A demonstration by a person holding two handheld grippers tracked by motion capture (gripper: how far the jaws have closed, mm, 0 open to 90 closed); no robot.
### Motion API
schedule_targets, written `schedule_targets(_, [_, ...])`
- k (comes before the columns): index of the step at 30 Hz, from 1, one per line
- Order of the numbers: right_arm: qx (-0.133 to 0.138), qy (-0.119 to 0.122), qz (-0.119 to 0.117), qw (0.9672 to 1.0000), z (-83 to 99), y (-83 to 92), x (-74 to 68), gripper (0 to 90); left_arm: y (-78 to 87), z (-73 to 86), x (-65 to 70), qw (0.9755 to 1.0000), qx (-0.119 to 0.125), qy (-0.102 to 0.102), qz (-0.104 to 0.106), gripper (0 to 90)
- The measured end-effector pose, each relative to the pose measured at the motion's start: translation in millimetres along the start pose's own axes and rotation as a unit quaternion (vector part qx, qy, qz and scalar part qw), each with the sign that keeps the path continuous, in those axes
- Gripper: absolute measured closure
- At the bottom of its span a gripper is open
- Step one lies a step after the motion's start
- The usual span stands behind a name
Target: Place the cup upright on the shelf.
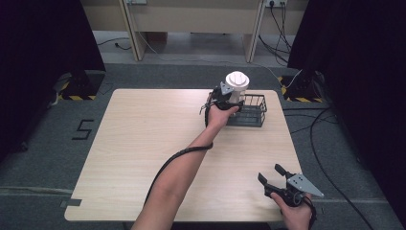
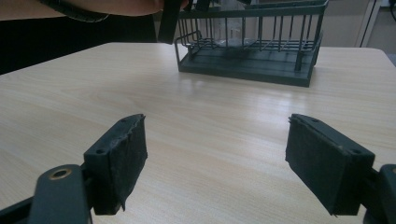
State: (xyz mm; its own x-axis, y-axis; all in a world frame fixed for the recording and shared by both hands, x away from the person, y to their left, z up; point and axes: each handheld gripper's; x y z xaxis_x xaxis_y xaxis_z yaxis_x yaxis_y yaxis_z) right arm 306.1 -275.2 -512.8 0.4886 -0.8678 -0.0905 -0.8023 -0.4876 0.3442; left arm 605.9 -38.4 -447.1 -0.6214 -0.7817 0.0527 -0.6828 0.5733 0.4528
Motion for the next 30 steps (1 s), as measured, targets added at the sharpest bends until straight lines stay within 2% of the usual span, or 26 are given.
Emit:
schedule_targets(5, [0.0,0.0,0.0,1.0,-0.2,0.0,-0.8,20.9,2.4,-0.4,0.7,1.0,-0.002,-0.003,-0.008,15.3])
schedule_targets(8, [-0.001,0.001,-0.001,1.0,-0.2,-0.3,-1.3,20.9,6.3,-2.3,0.4,0.9999,0.008,-0.011,-0.001,14.5])
schedule_targets(11, [-0.001,-0.001,-0.001,1.0,0.0,-0.4,-1.3,20.7,10.0,-2.1,-1.1,1.0,0.004,-0.009,-0.001,14.5])
schedule_targets(19, [0.0,-0.002,0.003,1.0,-0.1,1.0,0.1,20.6,20.3,6.0,-0.4,0.9995,-0.006,-0.03,0.003,14.5])
schedule_targets(24, [-0.001,-0.004,0.004,1.0,0.2,1.6,0.8,20.6,30.0,8.3,-2.0,0.9994,-0.007,-0.034,0.002,14.5])
schedule_targets(30, [-0.001,-0.004,0.005,1.0,0.1,1.0,1.0,20.6,46.0,9.1,-1.7,0.9988,-0.004,-0.048,0.007,14.5])
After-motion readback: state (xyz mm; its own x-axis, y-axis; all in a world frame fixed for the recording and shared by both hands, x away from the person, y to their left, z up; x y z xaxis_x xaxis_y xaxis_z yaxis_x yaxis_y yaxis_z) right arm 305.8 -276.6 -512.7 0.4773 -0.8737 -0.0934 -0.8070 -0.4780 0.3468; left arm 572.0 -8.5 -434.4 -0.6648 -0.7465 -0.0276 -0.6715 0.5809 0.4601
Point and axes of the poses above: each handheld gripper's, and its own axes: y roughly backward along the jaws, z roughly out of its underside, x roughly to its right, and after that the axes turned 6 degrees about -x, right-handed
